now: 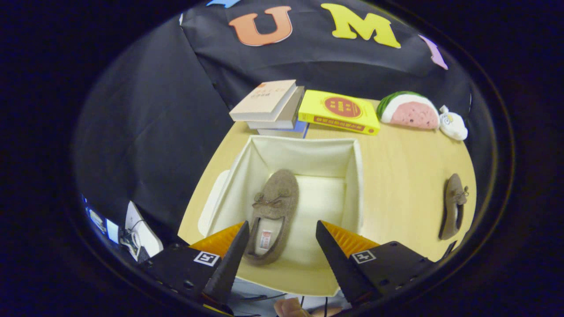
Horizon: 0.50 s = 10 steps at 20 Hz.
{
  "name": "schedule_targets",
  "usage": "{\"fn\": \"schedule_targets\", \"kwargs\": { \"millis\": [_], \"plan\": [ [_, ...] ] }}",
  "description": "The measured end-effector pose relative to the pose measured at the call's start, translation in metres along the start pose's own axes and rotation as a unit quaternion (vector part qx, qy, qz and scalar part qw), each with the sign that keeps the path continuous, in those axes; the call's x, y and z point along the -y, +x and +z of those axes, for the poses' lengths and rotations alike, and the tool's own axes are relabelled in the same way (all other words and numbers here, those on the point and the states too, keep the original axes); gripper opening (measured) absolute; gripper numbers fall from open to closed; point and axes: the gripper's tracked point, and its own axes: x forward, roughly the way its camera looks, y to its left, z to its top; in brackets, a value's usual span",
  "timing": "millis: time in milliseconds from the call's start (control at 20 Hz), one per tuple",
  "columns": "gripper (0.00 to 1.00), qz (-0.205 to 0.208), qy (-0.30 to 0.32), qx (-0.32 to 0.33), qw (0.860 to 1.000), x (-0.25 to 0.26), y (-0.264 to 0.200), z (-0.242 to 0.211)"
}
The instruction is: Open the storage box then place both shoes into the box .Put the left shoe in first, then the right shoe, with the right side of both shoes facing outward in a uniform manner.
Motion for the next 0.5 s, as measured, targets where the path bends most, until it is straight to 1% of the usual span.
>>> {"fn": "schedule_targets", "kwargs": {
  "millis": [100,150,250,350,500],
  "plan": [
    [0.92,-0.006,0.002,0.023,1.0,0.022,-0.022,0.006],
    [0.92,-0.019,-0.002,0.036,0.999,0.039,-0.032,0.008],
    [0.93,-0.059,-0.011,0.064,0.996,0.085,-0.046,0.014],
    [0.93,-0.089,0.018,0.078,0.993,0.13,-0.056,0.016],
    [0.95,-0.131,0.052,0.086,0.986,0.204,-0.062,0.016]
  ]
}}
